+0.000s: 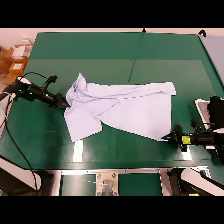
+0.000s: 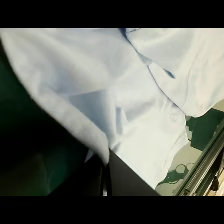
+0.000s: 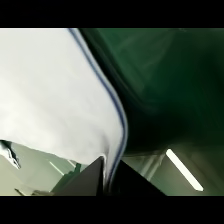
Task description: Fold the shirts.
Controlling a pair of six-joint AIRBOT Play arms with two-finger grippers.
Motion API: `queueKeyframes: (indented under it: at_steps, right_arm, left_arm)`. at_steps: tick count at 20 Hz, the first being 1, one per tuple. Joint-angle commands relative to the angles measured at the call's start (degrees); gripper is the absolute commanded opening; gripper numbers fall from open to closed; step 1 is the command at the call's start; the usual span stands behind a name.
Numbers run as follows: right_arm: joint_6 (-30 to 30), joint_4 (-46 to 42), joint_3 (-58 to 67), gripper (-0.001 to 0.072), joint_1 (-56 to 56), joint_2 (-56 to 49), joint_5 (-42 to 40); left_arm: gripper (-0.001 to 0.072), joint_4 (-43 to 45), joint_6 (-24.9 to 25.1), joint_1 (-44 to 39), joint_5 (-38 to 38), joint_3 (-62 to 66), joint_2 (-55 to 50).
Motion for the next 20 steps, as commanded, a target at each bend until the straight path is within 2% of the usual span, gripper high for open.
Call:
queueKeyframes:
  at_steps: [1,3,6,8,11,13,14,17,20]
  right_arm:
    - [-3.3,2.2,2.8,0.0041,0.6,-0.1,-4.3]
    - [-5.6,6.7,5.5,0.0015,0.7,-0.1,-3.4]
    - [-14.5,26.2,13.0,0.0015,1.9,1.0,5.5]
    - [-16.8,38.2,21.2,0.0015,3.3,4.4,10.9]
    - [-16.8,53.2,38.5,0.0015,3.4,11.5,11.0]
    - [-16.8,60.3,52.1,0.0016,1.7,14.5,9.0]
    - [-16.8,62.8,59.2,0.0015,0.4,15.6,7.4]
    - [-16.8,63.7,76.8,0.0015,-5.0,17.8,2.7]
    - [-16.8,63.2,86.7,0.0015,-10.1,19.8,-1.6]
  left_arm:
    - [0.0024,0.0,0.0,0.0,-0.3,0.0,0.0]
    - [0.0023,-1.5,0.0,0.0,-1.1,0.0,0.6]
    - [0.0022,-8.2,0.0,0.0,-6.0,2.9,5.4]
    - [0.0022,-16.2,0.0,0.0,-8.5,6.6,12.2]
    - [0.0023,-31.0,0.3,0.0,-8.5,15.0,25.4]
    - [0.0023,-39.4,2.8,0.0,-4.2,22.9,34.2]
    - [0.0023,-40.9,4.6,0.0,0.3,27.1,38.6]
    - [0.0023,-38.9,6.0,0.0,14.2,36.6,50.2]
    - [0.0023,-31.0,5.1,0.0,23.0,40.6,59.0]
